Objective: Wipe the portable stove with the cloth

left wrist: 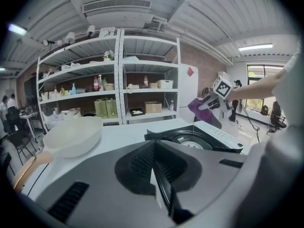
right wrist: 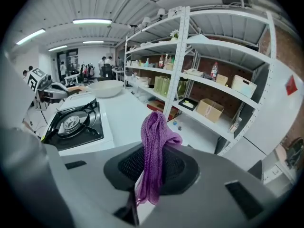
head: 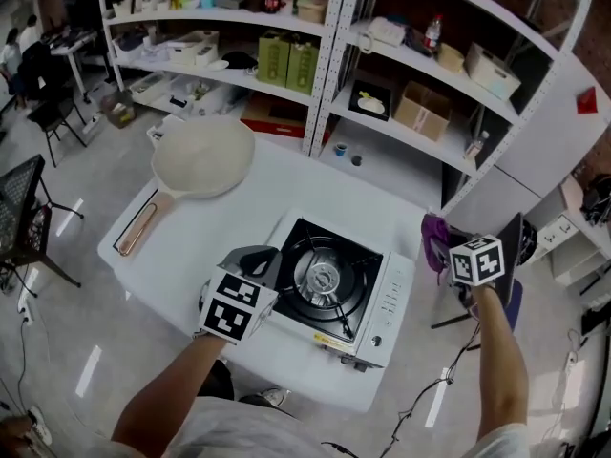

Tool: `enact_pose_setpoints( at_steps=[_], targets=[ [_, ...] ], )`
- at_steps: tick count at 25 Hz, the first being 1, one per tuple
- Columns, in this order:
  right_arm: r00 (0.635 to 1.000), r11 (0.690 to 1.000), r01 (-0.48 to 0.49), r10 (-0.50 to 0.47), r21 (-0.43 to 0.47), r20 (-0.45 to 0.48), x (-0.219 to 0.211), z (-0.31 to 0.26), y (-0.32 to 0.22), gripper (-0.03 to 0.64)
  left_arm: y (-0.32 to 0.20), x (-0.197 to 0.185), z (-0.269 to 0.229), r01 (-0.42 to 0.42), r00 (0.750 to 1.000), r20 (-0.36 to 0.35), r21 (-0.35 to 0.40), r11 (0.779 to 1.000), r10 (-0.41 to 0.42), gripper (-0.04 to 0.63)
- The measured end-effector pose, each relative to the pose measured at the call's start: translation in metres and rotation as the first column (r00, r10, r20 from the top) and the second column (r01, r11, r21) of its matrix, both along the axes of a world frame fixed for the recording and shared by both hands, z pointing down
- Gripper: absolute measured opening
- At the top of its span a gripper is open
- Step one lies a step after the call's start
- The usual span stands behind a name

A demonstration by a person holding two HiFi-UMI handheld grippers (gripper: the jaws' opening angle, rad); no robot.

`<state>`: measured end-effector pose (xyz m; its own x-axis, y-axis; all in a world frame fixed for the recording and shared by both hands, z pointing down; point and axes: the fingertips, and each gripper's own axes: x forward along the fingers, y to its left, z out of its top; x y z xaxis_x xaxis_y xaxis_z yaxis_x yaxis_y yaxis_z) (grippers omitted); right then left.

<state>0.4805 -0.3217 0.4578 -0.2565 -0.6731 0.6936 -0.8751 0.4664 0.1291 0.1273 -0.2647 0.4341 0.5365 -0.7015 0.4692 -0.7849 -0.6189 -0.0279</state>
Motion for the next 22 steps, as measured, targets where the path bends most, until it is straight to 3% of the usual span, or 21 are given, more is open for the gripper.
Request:
enact_pose_setpoints(
  at_steps=[5, 13, 22],
  targets=[
    [0.996, 0.994, 0.079, -0.081, -0.081, -0.030, -0.029, 0.016, -0.017, 0.061, -0.008, -0.013, -0.003, 0.012, 1.000, -0.011, 0.001, 1.000, -0.012, 0.003],
    [0.980, 0.953, 0.184, -0.196, -0.239, -0.027, -0.080, 0.035, -0.029, 0.061, -0.017, -0.032, -0.002, 0.013, 1.000, -0.010, -0.003, 1.000, -0.014, 0.003],
    [0.977, 0.950, 0.206, -0.215, -0.235, -0.011, -0.126, 0.030, -0.040, 0.061, -0.020, -0.044, 0.005, -0.007, 1.000, -0.024, -0.020, 1.000, 0.006, 0.003]
  ],
)
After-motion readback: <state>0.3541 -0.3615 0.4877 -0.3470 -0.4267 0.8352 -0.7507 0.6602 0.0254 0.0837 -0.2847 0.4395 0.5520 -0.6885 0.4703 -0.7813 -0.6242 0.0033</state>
